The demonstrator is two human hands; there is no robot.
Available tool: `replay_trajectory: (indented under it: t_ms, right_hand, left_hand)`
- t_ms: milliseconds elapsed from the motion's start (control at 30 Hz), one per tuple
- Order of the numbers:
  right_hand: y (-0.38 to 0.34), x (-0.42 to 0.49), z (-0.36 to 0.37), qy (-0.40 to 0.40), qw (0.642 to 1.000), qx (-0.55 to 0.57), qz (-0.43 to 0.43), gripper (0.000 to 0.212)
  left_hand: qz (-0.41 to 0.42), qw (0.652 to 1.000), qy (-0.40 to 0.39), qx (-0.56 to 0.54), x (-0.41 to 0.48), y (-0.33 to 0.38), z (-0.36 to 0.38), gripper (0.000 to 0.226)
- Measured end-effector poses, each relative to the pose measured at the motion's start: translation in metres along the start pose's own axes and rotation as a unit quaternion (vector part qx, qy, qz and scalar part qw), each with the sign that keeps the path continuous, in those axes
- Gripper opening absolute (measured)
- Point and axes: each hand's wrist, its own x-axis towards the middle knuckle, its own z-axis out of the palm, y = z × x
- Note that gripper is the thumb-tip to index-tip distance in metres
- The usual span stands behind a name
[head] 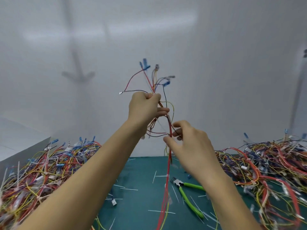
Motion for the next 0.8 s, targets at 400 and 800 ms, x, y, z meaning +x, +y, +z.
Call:
replay_trajectory:
  t_ms: [400, 800]
  right_hand:
    - [0.026, 0.003, 0.015, -0.143, 0.982, -0.034, 0.114, 0.03]
    - [-0.005, -0.015, 0.018, -0.32, 0.935, -0.152, 0.009, 0.035]
  left_hand:
    - [0.11, 0.962, 0.08, -0.236, 0.009, 0.024, 0.003, 0.014]
    - [0.122, 0.968, 0.074, -0.207, -0.001, 0.007, 0.01, 0.013]
